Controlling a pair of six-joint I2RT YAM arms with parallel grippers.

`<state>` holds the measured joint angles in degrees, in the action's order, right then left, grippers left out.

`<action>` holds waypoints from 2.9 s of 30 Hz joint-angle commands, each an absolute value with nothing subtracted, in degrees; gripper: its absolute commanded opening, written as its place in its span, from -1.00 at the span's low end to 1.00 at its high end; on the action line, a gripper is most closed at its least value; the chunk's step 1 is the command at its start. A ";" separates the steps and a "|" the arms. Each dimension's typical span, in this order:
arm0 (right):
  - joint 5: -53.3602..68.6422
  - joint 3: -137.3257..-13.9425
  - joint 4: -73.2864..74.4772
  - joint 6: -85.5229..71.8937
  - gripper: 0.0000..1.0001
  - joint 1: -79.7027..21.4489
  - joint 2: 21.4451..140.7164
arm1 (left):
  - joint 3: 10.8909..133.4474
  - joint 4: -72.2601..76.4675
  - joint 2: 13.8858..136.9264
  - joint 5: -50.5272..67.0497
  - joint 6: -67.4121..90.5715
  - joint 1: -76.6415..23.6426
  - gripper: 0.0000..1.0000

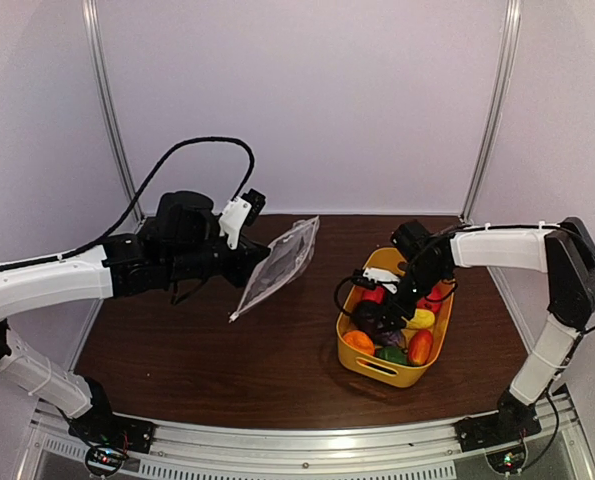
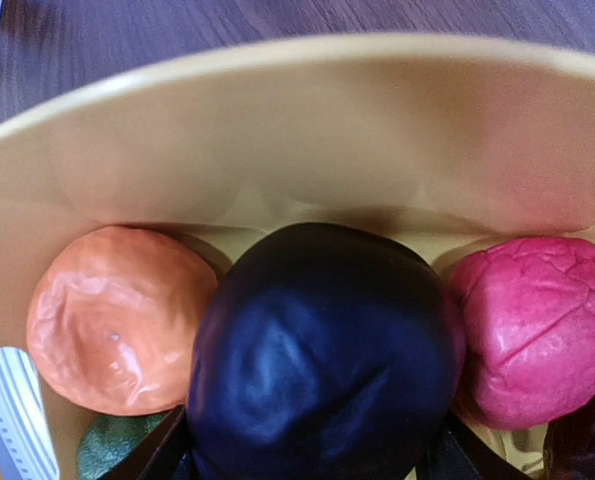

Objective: Place the food in the zip-top bag and seal the zipper
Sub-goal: Pick up the fake vegetable from the bin, then place the fake vegetable in the zipper food storage bag.

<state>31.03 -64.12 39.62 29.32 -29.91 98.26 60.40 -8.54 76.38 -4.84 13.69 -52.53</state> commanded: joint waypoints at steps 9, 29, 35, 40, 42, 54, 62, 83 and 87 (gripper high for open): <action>32.93 -68.93 48.55 30.83 -0.03 -30.04 76.20 | 65.86 -5.97 81.03 5.80 20.58 -52.09 -1.00; 55.80 -84.28 5.90 -5.80 -0.34 -34.71 77.87 | 75.45 -4.75 87.97 7.28 46.16 -52.21 -1.00; 52.53 -86.02 5.05 -1.64 -0.34 -38.74 81.43 | 77.44 -5.19 87.75 8.93 48.52 -52.38 -1.00; 49.60 -87.81 7.13 5.73 -0.27 -39.89 83.73 | 77.61 -5.44 86.13 9.72 50.15 -52.38 -1.00; 48.66 -88.37 7.19 7.38 -0.27 -39.90 84.52 | 77.84 -5.78 85.26 9.91 50.67 -52.36 -1.00; 45.71 -85.81 6.16 11.42 -0.29 -40.13 86.18 | 77.20 -8.11 80.24 8.30 51.15 -52.38 -1.00; 41.45 -82.53 9.06 16.34 -0.27 -40.69 84.34 | 75.94 -8.87 77.36 5.93 50.53 -52.38 -1.00; 30.88 -84.46 24.87 22.88 0.21 -44.20 83.52 | 71.63 -8.85 72.20 -4.42 45.48 -52.38 -1.00; 33.66 -87.33 25.75 20.29 0.58 -44.14 82.40 | 70.46 -8.43 73.12 -4.28 43.71 -52.33 -1.00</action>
<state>33.17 -83.35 22.37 22.00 -43.77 84.66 71.90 -10.52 73.32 -2.09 47.07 -52.49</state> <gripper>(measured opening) 0.726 0.013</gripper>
